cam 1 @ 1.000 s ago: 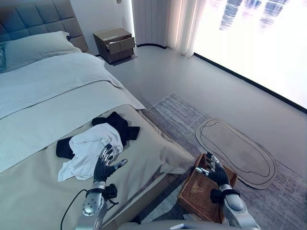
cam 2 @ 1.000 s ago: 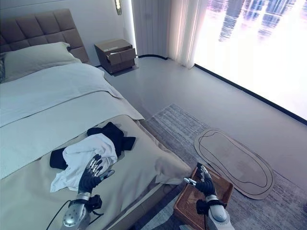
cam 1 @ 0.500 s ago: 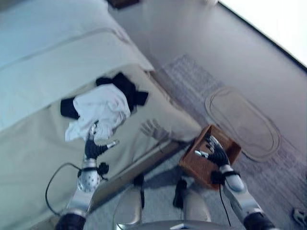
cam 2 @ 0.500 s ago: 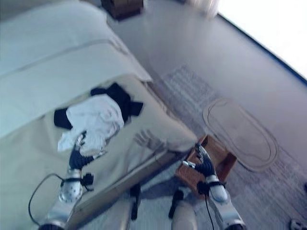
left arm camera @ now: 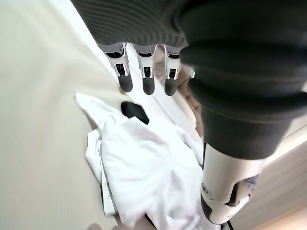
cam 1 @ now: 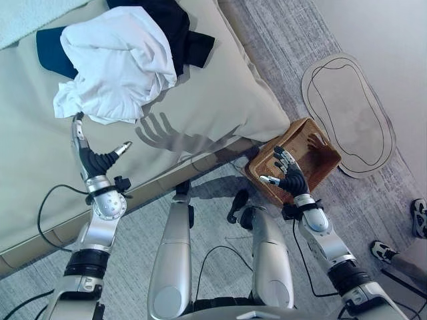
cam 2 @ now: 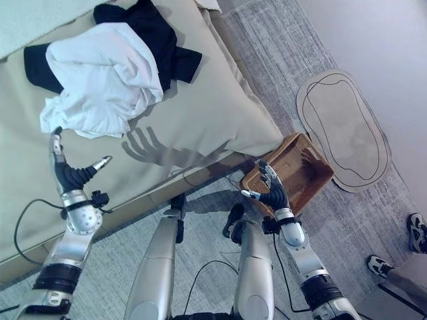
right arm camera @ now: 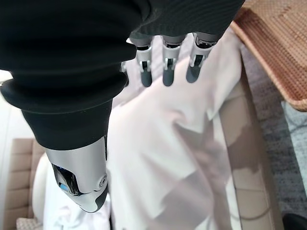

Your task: Pick up clothes into the bucket

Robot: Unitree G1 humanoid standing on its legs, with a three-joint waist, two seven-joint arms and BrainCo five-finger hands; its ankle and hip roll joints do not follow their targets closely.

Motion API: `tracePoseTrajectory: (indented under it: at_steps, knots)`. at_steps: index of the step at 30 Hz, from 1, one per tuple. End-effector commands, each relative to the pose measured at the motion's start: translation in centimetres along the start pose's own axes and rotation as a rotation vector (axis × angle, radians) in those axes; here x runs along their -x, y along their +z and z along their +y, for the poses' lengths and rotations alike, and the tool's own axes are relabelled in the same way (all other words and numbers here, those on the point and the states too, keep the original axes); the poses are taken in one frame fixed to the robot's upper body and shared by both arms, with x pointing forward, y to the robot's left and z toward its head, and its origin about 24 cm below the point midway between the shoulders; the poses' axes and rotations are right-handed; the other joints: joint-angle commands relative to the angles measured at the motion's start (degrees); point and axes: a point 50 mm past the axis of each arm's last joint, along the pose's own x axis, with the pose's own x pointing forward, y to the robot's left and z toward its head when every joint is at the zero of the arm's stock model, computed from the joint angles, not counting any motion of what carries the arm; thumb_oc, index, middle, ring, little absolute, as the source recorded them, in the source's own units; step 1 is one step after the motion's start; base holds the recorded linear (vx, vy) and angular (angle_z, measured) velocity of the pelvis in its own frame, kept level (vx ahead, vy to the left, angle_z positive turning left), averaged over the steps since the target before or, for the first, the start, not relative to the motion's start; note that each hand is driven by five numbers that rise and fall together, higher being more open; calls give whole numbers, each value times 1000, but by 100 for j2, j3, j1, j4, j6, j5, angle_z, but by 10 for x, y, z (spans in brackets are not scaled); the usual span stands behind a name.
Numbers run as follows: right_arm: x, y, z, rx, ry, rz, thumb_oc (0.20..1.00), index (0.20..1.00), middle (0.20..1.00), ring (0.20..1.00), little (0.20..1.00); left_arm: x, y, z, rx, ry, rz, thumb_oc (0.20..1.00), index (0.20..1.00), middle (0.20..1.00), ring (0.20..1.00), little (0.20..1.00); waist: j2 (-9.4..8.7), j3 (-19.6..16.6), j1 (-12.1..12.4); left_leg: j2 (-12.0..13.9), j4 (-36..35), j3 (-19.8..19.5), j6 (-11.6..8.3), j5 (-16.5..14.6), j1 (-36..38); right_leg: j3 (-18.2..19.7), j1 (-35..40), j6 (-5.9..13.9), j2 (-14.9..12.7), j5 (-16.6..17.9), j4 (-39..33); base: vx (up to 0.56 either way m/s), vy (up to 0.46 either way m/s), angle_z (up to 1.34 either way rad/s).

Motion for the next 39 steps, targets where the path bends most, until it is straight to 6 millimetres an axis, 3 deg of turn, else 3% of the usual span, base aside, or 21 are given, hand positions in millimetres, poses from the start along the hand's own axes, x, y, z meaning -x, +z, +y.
tracePoseTrajectory:
  at_steps: [1, 5, 7, 8, 10, 11, 12, 14, 22, 31, 32, 33, 39]
  knots:
    - [2, 18, -7, -7, -25, -112, 1000, 1000, 1000, 1000, 1000, -24, 5, 22, -104, 128, -84, 1000, 1000, 1000, 1000, 1000, -69, -285, -90, 103, 877, 82, 83, -598, -340, 530, -133, 615, -272, 1108, -812, -34, 12, 1]
    - [1, 22, -10, 1, -26, -132, 1000, 1000, 1000, 1000, 1000, -42, 9, 30, -168, 170, -115, 1000, 1000, 1000, 1000, 1000, -83, -283, -184, 114, 952, 67, 89, -623, -509, 542, -306, 613, -262, 1089, -764, -1, 4, 1]
    - [0, 25, -12, 11, -15, -144, 1000, 1000, 1000, 1000, 1000, -61, 11, 40, -261, 197, -131, 1000, 1000, 1000, 1000, 1000, -90, -291, -293, 138, 991, 74, 96, -637, -643, 574, -448, 621, -227, 1098, -756, 35, 26, -2]
    - [0, 27, -11, 12, -9, -150, 1000, 1000, 1000, 1000, 1000, -66, 13, 42, -281, 203, -142, 1000, 1000, 1000, 1000, 1000, -91, -319, -323, 162, 1042, 45, 73, -822, -627, 617, -450, 690, -194, 952, -697, 90, 11, -4]
    - [-1, 28, -11, 14, 3, -155, 1000, 1000, 1000, 1000, 1000, -76, 17, 47, -310, 208, -159, 1000, 1000, 1000, 1000, 1000, -96, -319, -378, 173, 1121, 40, 80, -851, -727, 650, -572, 702, -182, 934, -622, 13, 16, -4]
    - [-1, 29, -11, 12, 2, -158, 1000, 1000, 1000, 1000, 1000, -77, 18, 46, -309, 209, -162, 1000, 1000, 1000, 1000, 1000, -112, -299, -382, 147, 1073, 67, 106, -648, -808, 612, -631, 639, -214, 1102, -693, 7, 16, -6]
    - [-1, 30, -11, 11, 12, -162, 1000, 1000, 1000, 1000, 1000, -84, 23, 51, -330, 215, -187, 1000, 1000, 1000, 1000, 1000, -108, -322, -414, 177, 1170, 40, 86, -870, -824, 683, -657, 712, -168, 938, -608, 0, 0, 0]
    - [-1, 29, -11, 14, 18, -162, 1000, 1000, 1000, 1000, 1000, -90, 28, 53, -335, 217, -204, 1000, 1000, 1000, 1000, 1000, -122, -336, -457, 170, 1233, 47, 97, -888, -942, 710, -773, 719, -166, 937, -561, 48, 10, -4]
    - [-1, 36, -11, 27, 40, -189, 1000, 1000, 1000, 1000, 1000, -106, 34, 51, -443, 166, -242, 1000, 1000, 1000, 1000, 1000, -154, -366, -620, 183, 1364, 81, 119, -893, -1309, 798, -1175, 722, -136, 969, -465, -5, 15, -3]
    - [0, 38, -19, 58, 32, -195, 1000, 1000, 1000, 1000, 1000, -111, 10, 40, -579, -13, -106, 1000, 1000, 1000, 1000, 1000, -117, -459, -755, 186, 1435, 134, 151, -871, -1597, 933, -1530, 734, -124, 1034, -405, -10, 29, -5]
    - [0, 36, -20, 63, 31, -185, 1000, 1000, 1000, 1000, 1000, -114, 12, 37, -600, -50, -104, 445, 445, 445, 445, 445, -93, -486, -774, 179, 1432, 142, 157, -861, -1634, 940, -1566, 740, -134, 1049, -404, -7, 20, -3]
    - [0, 36, -20, 63, 30, -185, 1000, 1000, 1000, 1000, 1000, -114, 12, 37, -600, -50, -105, 200, 200, 200, 200, 200, -94, -488, -771, 178, 1432, 142, 157, -860, -1638, 940, -1570, 740, -134, 1049, -404, 0, 0, 0]
    - [2, 34, -20, 63, 38, -176, 1000, 1000, 1000, 1000, 1000, -103, 3, 32, -592, -98, -93, 200, 200, 200, 200, 200, -38, -628, -756, 164, 1361, 176, 168, -846, -1647, 951, -1615, 749, -133, 1047, -450, 3, 3, -1]
